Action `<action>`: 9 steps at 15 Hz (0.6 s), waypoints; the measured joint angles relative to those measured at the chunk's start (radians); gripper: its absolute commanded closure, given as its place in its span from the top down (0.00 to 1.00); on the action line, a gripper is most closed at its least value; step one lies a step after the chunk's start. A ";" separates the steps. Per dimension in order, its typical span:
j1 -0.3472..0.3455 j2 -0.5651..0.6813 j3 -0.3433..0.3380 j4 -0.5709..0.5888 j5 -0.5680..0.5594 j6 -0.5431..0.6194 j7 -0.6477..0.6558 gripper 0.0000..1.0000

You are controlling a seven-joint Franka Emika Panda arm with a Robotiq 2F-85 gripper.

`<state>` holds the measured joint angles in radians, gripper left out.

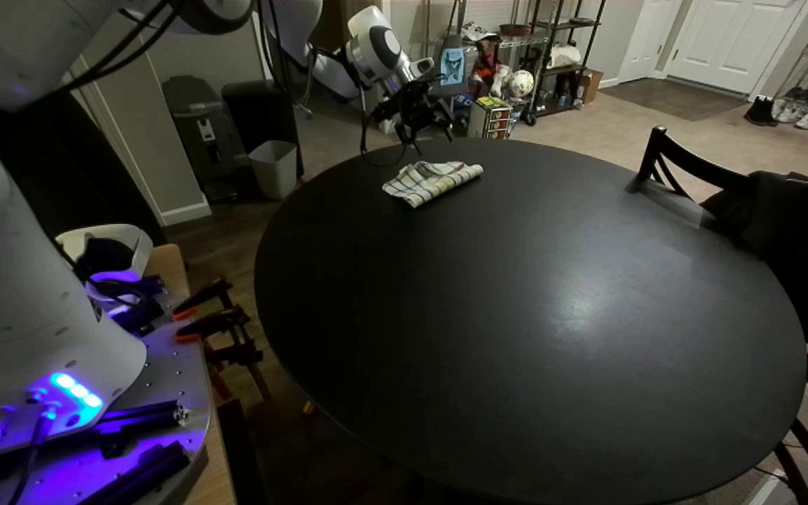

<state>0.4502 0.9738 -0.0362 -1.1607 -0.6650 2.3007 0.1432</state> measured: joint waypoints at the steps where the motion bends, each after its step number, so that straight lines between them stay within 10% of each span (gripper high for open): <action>1: 0.000 0.019 0.002 0.030 0.005 -0.002 0.000 1.00; 9: 0.000 0.053 0.004 0.080 0.006 -0.009 0.000 1.00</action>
<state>0.4501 1.0268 -0.0325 -1.0810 -0.6585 2.2913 0.1432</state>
